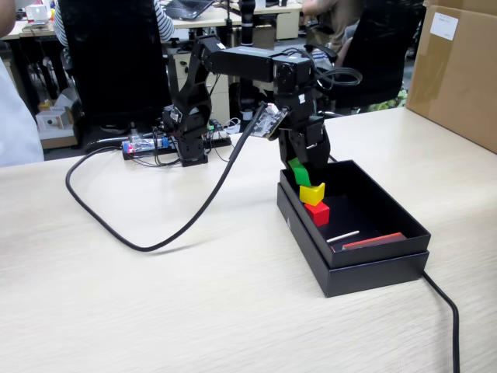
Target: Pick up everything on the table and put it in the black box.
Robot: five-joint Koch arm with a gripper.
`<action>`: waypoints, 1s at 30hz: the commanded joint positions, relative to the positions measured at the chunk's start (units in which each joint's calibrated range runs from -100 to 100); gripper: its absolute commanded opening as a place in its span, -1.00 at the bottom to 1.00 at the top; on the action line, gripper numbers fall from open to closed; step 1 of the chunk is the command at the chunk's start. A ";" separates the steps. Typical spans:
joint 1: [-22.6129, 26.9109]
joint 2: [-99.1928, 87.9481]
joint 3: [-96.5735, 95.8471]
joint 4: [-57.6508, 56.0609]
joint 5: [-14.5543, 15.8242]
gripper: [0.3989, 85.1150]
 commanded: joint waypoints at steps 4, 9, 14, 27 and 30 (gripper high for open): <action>-0.24 -3.79 2.14 -0.33 0.93 0.05; -0.88 -9.41 1.78 -0.33 0.88 0.07; -2.39 -20.54 0.33 -0.24 0.54 0.06; -14.65 -56.22 -21.25 3.30 -2.49 0.12; -16.85 -61.27 -26.87 4.94 -2.39 0.15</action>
